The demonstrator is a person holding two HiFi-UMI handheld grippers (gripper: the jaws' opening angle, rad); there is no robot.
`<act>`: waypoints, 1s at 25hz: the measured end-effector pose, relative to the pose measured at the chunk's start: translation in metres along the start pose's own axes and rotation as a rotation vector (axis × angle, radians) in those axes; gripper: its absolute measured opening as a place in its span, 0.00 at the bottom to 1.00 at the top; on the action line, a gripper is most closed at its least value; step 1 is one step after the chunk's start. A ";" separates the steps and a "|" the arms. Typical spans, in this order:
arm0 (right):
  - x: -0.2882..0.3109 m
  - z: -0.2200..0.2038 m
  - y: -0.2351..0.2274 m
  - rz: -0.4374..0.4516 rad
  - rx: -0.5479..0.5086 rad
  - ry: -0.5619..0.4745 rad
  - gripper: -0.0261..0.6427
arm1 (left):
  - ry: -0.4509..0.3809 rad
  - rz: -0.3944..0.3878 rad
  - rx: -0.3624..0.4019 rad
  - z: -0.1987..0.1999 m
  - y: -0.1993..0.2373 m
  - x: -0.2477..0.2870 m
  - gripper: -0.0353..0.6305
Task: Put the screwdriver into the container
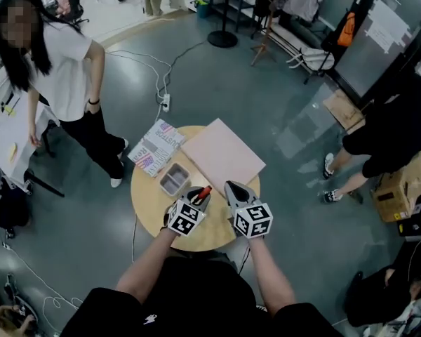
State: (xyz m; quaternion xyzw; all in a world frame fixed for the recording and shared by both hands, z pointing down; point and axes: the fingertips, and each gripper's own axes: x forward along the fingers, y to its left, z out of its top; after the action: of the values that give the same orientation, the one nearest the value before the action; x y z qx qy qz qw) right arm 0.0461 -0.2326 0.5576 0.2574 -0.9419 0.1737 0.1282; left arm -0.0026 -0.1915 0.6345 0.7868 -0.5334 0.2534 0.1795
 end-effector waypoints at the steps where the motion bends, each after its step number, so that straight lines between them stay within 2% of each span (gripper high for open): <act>1: 0.002 0.007 0.005 0.016 -0.011 -0.007 0.04 | -0.014 0.018 -0.003 0.004 0.005 -0.008 0.20; 15: 0.047 0.046 0.064 0.184 -0.089 -0.018 0.04 | -0.165 0.233 -0.073 0.036 0.073 -0.097 0.20; 21: 0.075 0.050 0.080 0.205 -0.084 -0.004 0.04 | -0.211 0.280 -0.100 0.044 0.113 -0.121 0.20; 25: 0.092 0.054 0.084 0.187 -0.070 0.000 0.04 | -0.239 0.285 -0.108 0.049 0.142 -0.126 0.20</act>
State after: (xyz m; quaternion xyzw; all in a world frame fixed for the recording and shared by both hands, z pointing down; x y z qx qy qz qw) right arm -0.0834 -0.2270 0.5170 0.1637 -0.9673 0.1518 0.1206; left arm -0.1631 -0.1762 0.5220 0.7169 -0.6698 0.1521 0.1194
